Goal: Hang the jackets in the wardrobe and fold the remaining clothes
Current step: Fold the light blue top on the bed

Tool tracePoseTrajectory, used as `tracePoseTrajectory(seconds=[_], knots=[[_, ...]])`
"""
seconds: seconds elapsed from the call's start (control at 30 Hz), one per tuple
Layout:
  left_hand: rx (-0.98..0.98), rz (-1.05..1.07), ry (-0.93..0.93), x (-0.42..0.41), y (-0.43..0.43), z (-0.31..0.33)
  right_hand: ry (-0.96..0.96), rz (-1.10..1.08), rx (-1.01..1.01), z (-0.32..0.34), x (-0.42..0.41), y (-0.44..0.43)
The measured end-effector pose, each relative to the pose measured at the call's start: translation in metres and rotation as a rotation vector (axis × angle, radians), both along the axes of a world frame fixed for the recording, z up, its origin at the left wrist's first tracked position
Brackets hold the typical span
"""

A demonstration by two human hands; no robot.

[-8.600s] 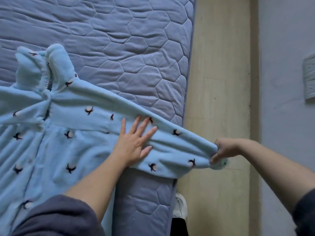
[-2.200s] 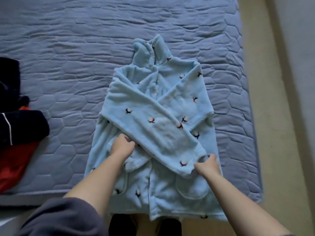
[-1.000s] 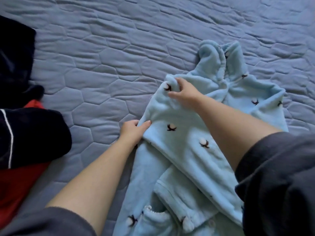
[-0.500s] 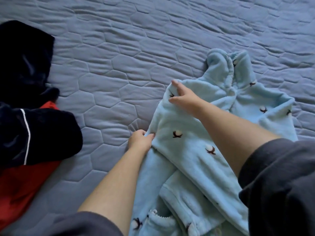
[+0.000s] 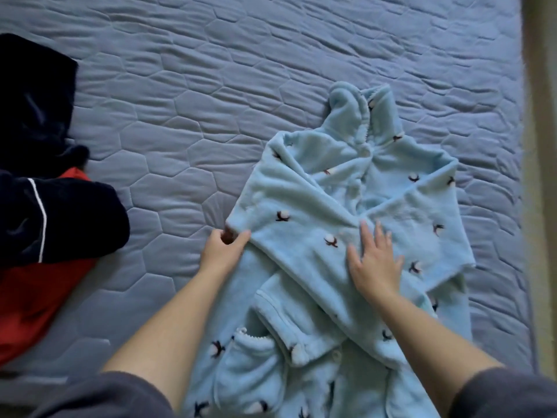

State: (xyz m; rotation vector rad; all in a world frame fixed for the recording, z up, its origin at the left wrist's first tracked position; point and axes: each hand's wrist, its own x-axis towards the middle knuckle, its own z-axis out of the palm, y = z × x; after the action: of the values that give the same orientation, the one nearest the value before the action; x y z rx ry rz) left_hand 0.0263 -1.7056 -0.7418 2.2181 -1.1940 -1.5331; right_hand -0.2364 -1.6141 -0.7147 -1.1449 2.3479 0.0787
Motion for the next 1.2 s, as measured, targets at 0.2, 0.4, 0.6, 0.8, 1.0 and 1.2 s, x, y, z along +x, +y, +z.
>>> tracePoseTrajectory(seconds=[0.2,0.4,0.6,0.8,1.0,1.2], knots=[[0.178,-0.16,-0.083,0.033,0.104,0.021,-0.04,-0.255,0.145,0.028,-0.035,0.116],[0.236,-0.067,-0.173,0.058,0.185,0.031,-0.242,-0.619,0.119,0.028,-0.055,0.213],[0.269,-0.056,-0.178,0.065,0.211,0.037,-0.148,-0.873,0.163,0.024,-0.062,0.26],[0.336,-0.155,-0.179,0.073,0.229,0.056,-0.286,-0.83,0.325,0.031,-0.073,0.283],[0.403,0.055,-0.155,0.081,0.259,0.088,-0.49,-0.899,0.406,0.063,-0.084,0.318],[0.333,0.346,-0.003,0.068,0.262,0.142,-0.686,-1.149,0.194,0.115,-0.091,0.33]])
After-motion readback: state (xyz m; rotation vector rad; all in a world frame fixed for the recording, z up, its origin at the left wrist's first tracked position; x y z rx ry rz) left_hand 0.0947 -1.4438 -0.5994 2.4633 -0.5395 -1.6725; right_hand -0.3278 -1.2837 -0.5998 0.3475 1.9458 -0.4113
